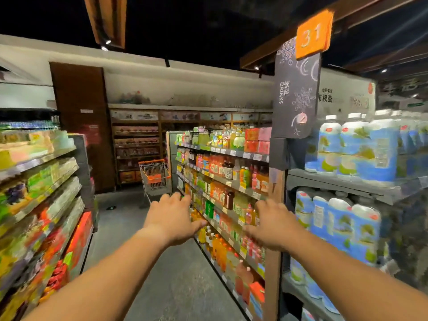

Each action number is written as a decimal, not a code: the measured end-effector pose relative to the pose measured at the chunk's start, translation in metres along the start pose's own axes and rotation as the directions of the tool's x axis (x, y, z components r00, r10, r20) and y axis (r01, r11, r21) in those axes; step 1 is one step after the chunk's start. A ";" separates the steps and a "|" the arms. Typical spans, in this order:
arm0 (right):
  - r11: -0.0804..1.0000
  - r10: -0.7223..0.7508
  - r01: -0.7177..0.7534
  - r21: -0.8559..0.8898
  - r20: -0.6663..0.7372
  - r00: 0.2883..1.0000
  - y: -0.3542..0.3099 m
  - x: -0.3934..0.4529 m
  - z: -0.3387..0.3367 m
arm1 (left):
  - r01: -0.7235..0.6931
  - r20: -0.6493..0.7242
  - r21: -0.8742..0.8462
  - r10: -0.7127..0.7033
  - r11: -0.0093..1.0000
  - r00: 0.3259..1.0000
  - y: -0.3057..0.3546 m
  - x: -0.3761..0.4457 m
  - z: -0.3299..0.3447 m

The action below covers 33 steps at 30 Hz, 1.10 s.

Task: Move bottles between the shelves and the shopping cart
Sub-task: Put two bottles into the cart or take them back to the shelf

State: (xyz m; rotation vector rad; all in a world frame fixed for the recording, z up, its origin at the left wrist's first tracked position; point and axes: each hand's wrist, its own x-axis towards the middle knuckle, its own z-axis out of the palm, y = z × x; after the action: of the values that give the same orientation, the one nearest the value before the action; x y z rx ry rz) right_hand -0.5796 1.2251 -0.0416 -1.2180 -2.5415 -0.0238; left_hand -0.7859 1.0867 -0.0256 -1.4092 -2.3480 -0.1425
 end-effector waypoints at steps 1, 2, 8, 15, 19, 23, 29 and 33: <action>1.000 0.007 -0.007 0.007 -0.003 1.000 0.000 0.031 0.008 | -0.010 0.002 -0.004 0.010 1.000 1.000 -0.007 0.032 0.011; 1.000 0.013 -0.013 0.012 -0.006 1.000 0.000 0.062 0.015 | -0.019 0.004 -0.012 0.019 1.000 1.000 -0.014 0.065 0.022; 0.998 0.051 -0.047 0.049 -0.072 0.996 0.009 0.245 0.069 | -0.088 -0.009 -0.034 0.087 0.996 0.996 -0.035 0.254 0.102; 0.991 0.124 -0.120 0.052 -0.102 0.987 0.042 0.478 0.151 | -0.169 -0.020 -0.087 0.167 0.982 0.986 -0.043 0.487 0.206; 0.981 0.187 -0.182 0.063 -0.089 0.978 0.048 0.603 0.169 | -0.190 -0.022 -0.223 0.190 0.956 0.981 -0.053 0.618 0.240; 0.967 0.242 -0.228 0.115 -0.123 0.963 0.050 0.706 0.184 | -0.273 -0.056 -0.404 0.274 0.873 0.960 -0.053 0.741 0.272; 0.922 0.379 -0.338 0.189 -0.261 0.888 0.055 0.825 0.226 | -0.309 -0.124 -0.731 0.327 0.608 0.937 -0.020 0.911 0.329; 0.859 0.511 -0.452 0.240 -0.355 0.783 0.054 0.899 0.234 | -0.352 -0.164 -0.828 0.413 0.436 0.896 0.002 0.997 0.361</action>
State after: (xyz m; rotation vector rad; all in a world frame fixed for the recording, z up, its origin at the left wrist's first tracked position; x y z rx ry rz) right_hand -1.1296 1.9750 -0.0064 -1.5817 -1.7865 0.0198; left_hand -1.2980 2.0136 0.0268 -2.3765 -1.9283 -1.2866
